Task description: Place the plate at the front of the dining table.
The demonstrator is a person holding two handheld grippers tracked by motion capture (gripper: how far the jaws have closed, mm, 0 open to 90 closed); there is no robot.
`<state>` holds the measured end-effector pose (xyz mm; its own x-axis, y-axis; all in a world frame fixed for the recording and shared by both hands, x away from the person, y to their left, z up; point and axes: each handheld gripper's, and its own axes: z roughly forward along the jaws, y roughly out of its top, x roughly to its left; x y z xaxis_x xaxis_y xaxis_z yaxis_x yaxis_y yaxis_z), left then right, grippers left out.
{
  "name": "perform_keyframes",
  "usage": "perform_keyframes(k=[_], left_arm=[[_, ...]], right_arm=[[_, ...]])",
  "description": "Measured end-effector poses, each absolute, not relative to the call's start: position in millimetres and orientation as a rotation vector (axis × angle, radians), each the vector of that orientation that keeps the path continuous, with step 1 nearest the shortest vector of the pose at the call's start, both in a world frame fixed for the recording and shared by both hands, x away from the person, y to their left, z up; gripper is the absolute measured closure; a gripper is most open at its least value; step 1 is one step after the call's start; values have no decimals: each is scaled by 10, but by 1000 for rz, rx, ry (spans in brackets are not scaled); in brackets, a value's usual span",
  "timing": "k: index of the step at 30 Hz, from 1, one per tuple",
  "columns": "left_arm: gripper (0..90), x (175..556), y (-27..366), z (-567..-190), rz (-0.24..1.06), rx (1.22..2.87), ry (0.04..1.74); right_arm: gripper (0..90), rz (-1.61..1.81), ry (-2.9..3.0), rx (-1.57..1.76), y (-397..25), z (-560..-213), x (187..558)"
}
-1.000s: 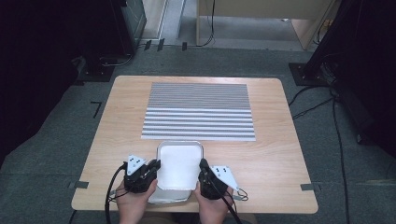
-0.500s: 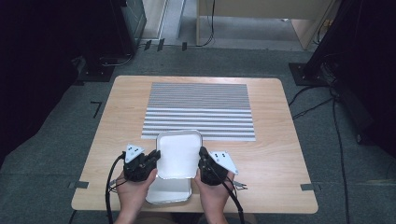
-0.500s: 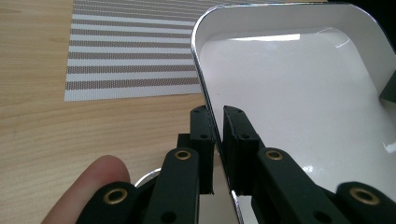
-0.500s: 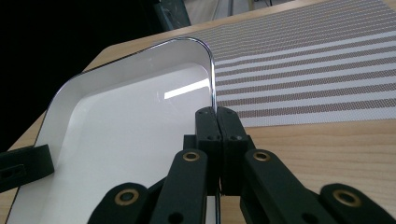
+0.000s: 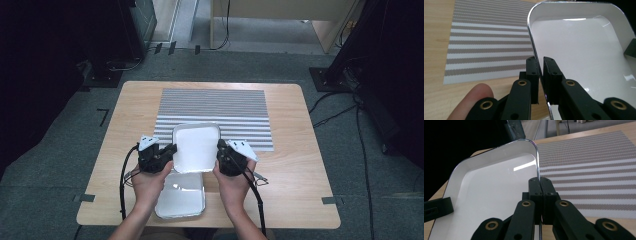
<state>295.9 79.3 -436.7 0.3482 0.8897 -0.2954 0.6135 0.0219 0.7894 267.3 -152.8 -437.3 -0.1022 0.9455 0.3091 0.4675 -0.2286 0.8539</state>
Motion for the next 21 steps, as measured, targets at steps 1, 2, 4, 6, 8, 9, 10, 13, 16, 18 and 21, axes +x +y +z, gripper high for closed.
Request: perform_keyframes(k=[1,2,4,6,8,9,10,13,16,18,21], left_arm=[[843,3005,778,-4354,371,1686,1355],[843,3096,745,-4324,375,1689,1353],[843,3143,731,-4310,373,1691,1351],[845,3284,685,-4275,350,1689,1354],[851,3376,641,-4263,350,1693,1347],[851,3424,621,-4261,348,1697,1348],[854,3469,605,-4263,348,1697,1348],[856,3561,573,-4279,347,1702,1351],[858,3709,515,-4307,355,1720,1361],[861,3863,456,-4333,362,1738,1380],[861,3965,425,-4357,363,1753,1388]], right_arm=[[900,1301,1547,1691,-1544,-4361,2718],[900,1303,1546,1694,-1583,-4337,2821],[900,1304,1553,1690,-1600,-4333,2857],[900,1321,1558,1708,-1679,-4326,3003],[900,1335,1554,1729,-1734,-4321,3081],[900,1330,1550,1731,-1749,-4316,3115],[900,1321,1551,1713,-1760,-4314,3152],[900,1313,1554,1719,-1785,-4313,3230],[900,1300,1559,1744,-1827,-4345,3370],[900,1297,1561,1791,-1873,-4410,3524],[900,1292,1559,1805,-1892,-4450,3620]])
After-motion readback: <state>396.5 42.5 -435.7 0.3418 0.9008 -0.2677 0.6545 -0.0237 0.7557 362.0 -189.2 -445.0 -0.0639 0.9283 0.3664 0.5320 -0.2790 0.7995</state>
